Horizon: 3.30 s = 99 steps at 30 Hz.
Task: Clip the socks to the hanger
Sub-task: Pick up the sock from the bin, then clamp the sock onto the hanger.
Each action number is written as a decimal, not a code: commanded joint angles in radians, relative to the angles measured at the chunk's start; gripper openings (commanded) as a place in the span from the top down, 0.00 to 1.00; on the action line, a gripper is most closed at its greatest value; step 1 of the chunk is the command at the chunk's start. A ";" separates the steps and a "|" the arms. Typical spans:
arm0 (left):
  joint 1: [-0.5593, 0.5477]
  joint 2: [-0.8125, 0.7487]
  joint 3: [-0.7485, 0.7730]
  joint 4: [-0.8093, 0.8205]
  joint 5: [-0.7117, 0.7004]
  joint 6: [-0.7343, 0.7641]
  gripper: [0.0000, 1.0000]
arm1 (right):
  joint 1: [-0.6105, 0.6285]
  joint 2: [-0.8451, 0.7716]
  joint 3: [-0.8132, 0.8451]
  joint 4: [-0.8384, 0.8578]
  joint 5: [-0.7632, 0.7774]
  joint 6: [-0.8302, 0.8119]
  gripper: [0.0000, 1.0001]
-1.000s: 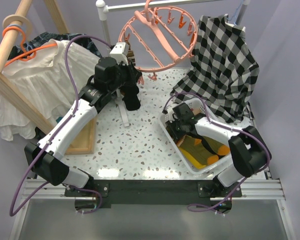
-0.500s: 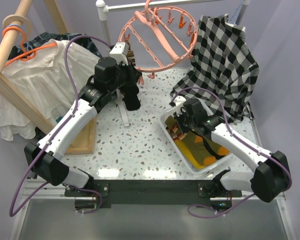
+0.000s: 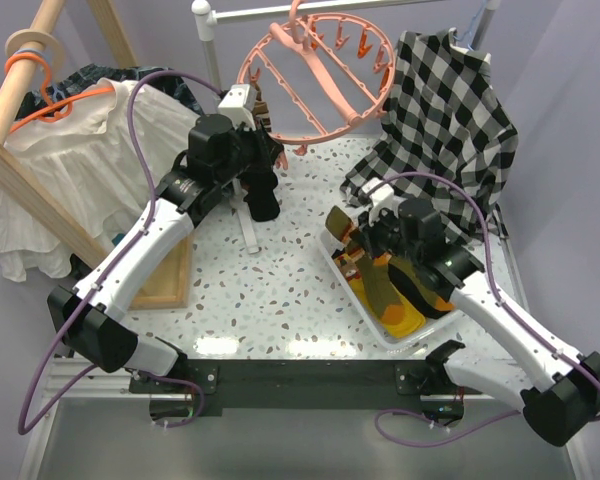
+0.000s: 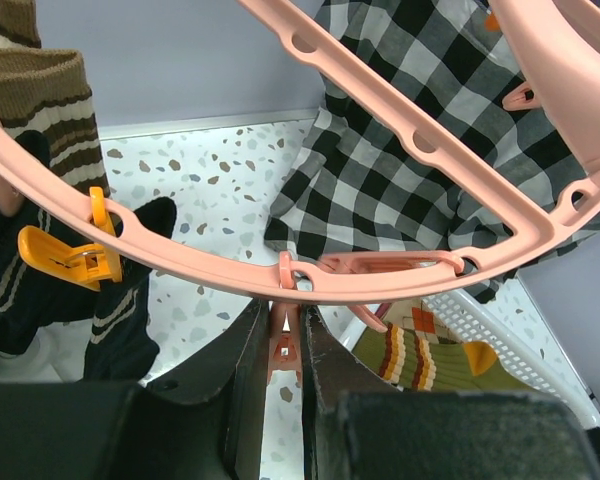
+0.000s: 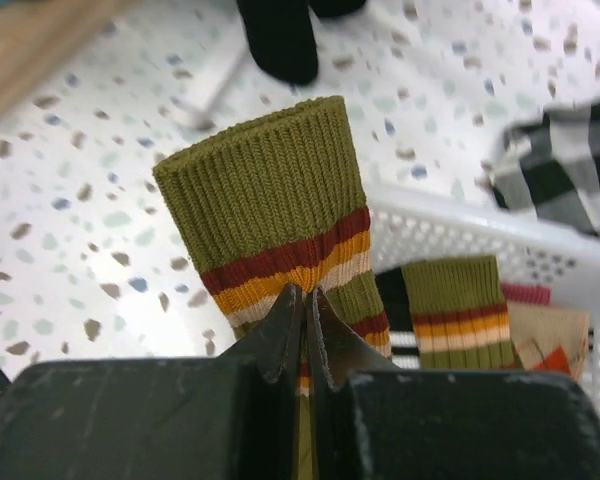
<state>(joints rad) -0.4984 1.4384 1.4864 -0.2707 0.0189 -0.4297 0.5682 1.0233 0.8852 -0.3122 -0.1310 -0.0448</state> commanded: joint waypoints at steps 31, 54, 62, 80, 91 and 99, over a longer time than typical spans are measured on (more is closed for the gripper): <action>-0.002 -0.045 0.031 0.044 0.030 -0.078 0.91 | 0.053 0.208 0.008 0.958 -0.360 0.350 1.00; -0.003 -0.061 0.000 0.054 0.012 -0.083 0.91 | 0.052 0.397 -0.037 1.107 -0.139 0.385 1.00; -0.002 -0.056 -0.005 0.048 0.000 -0.070 0.91 | 0.052 0.406 -0.014 1.122 -0.134 0.382 1.00; -0.003 -0.038 0.012 0.054 0.012 -0.069 0.91 | 0.052 0.454 0.050 1.114 -0.145 0.365 1.00; -0.002 -0.036 0.011 0.047 -0.007 -0.047 0.74 | 0.052 0.468 0.083 1.119 -0.148 0.365 1.00; -0.003 -0.035 0.008 0.048 -0.016 -0.021 0.22 | 0.050 0.457 0.086 1.093 -0.153 0.359 0.92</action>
<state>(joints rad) -0.4995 1.4105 1.4807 -0.2703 0.0189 -0.4706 0.6170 1.4879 0.9257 0.7280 -0.2966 0.3325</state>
